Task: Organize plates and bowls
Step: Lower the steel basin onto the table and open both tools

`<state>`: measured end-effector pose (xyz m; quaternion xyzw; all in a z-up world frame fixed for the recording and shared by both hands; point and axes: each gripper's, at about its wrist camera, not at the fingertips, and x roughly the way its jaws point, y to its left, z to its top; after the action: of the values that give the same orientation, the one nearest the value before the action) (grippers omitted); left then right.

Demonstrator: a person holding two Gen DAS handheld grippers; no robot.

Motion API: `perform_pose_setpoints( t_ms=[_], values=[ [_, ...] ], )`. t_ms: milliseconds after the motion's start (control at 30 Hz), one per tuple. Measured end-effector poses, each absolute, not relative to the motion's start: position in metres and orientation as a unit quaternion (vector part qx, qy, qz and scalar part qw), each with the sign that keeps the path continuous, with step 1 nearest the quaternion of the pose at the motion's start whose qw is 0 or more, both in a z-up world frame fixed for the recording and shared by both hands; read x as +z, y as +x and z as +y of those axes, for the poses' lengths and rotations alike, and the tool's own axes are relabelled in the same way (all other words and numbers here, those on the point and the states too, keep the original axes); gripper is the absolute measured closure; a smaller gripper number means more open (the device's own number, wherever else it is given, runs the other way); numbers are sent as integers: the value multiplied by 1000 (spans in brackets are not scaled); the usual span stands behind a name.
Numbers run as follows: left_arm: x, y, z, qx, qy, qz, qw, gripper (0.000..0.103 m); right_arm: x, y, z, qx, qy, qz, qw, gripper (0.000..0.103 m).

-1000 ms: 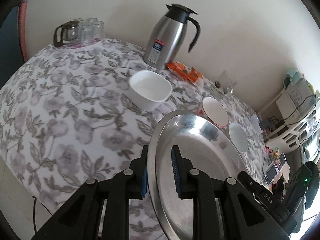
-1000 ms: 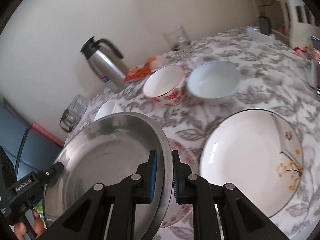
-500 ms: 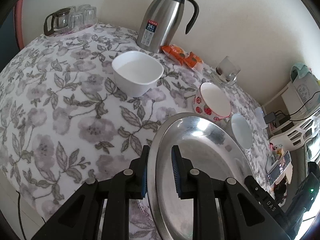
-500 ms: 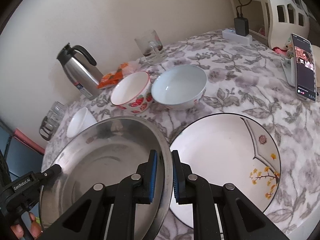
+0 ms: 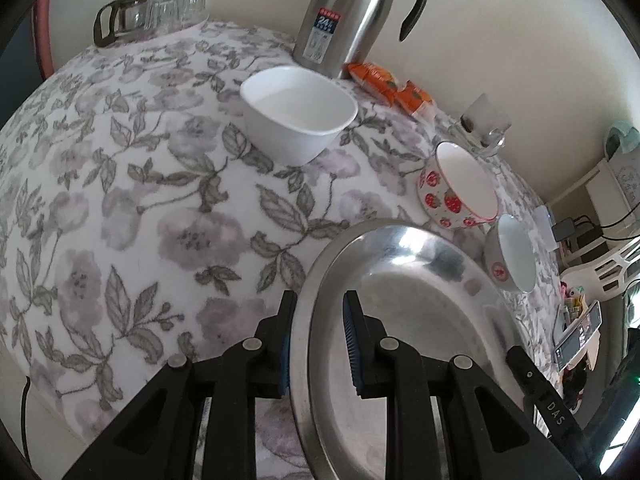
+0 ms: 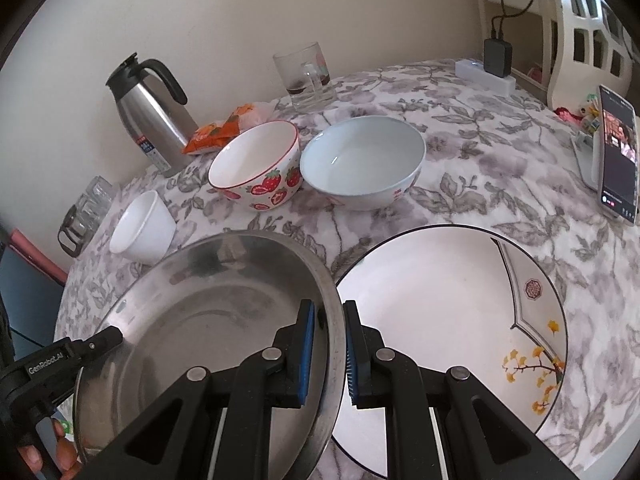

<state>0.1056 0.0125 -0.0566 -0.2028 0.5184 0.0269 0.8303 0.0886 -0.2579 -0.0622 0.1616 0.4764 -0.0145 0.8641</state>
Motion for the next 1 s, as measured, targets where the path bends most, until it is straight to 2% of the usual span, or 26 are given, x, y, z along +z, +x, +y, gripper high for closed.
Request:
perform_pose_setpoints(
  t_ms=[500,1000],
  values=[
    [-87,109,24,36,-234,566,790,80,-71,92,-251,-7,147,495,857,86],
    [-97,109,26,38,-238,576,781,76,-82,93,-249,-7,149,513,846,84]
  ],
)
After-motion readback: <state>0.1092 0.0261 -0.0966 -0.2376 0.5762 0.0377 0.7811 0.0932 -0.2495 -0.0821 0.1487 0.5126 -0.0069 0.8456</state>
